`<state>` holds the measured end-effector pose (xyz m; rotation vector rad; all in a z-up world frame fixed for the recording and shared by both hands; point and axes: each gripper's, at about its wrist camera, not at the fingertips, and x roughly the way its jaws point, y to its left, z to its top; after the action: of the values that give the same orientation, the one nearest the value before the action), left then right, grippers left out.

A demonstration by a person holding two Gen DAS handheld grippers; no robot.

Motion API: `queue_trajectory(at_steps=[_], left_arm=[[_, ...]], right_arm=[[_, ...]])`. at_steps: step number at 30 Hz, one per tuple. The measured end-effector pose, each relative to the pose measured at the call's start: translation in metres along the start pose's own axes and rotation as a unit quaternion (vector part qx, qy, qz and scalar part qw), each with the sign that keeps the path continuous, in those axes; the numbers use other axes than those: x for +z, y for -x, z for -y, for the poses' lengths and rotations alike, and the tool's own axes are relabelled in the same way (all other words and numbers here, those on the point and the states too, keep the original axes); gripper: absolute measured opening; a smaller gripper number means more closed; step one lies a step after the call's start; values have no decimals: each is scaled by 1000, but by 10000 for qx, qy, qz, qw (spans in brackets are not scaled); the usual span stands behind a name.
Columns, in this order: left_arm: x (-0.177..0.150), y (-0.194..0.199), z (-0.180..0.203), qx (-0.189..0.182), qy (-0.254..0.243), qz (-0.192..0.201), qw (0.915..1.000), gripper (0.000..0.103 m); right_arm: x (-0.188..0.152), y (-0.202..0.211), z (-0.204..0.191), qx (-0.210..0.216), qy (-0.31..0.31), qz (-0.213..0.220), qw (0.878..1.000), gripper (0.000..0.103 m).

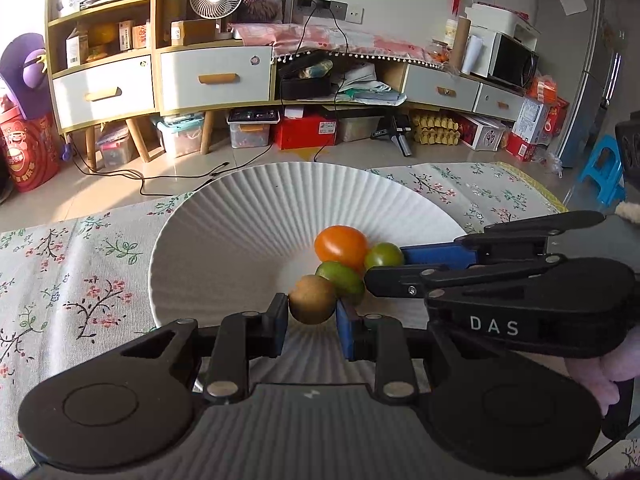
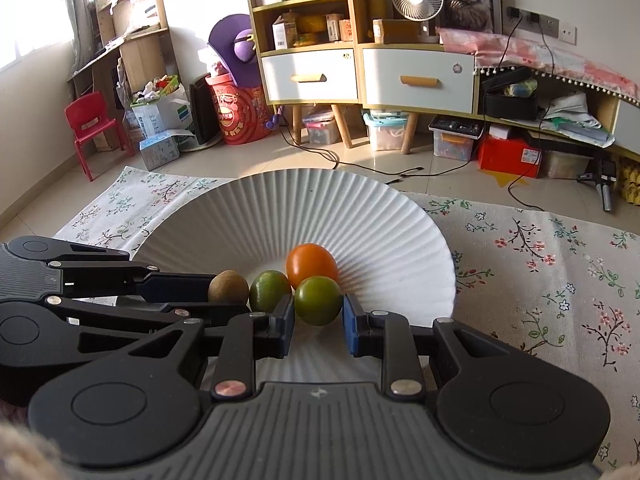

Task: Organize fruits
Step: 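Carry the kiwi and green lime in both grippers into the white bowl, then open both grippers to release the kiwi and lime in the bowl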

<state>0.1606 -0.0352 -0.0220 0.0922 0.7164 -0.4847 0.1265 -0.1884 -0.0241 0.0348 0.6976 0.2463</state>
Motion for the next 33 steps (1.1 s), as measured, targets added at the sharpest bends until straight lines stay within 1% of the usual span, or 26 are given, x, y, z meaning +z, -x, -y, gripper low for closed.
queue_trajectory(at_steps=[14, 19, 28, 33], left_arm=[[7, -11, -4, 132, -173, 134, 9997, 20], [6, -11, -3, 141, -198, 155, 9996, 20], [2, -3, -2, 107, -229, 152, 9996, 25], [0, 6, 1, 108, -249, 163, 9995, 30]], right_arm=[[5, -4, 1, 39, 71, 54, 10000, 23], [6, -5, 1, 46, 73, 47, 10000, 25], [6, -1, 1, 43, 118, 52, 9999, 26], [7, 6, 0, 23, 133, 91, 9999, 27]])
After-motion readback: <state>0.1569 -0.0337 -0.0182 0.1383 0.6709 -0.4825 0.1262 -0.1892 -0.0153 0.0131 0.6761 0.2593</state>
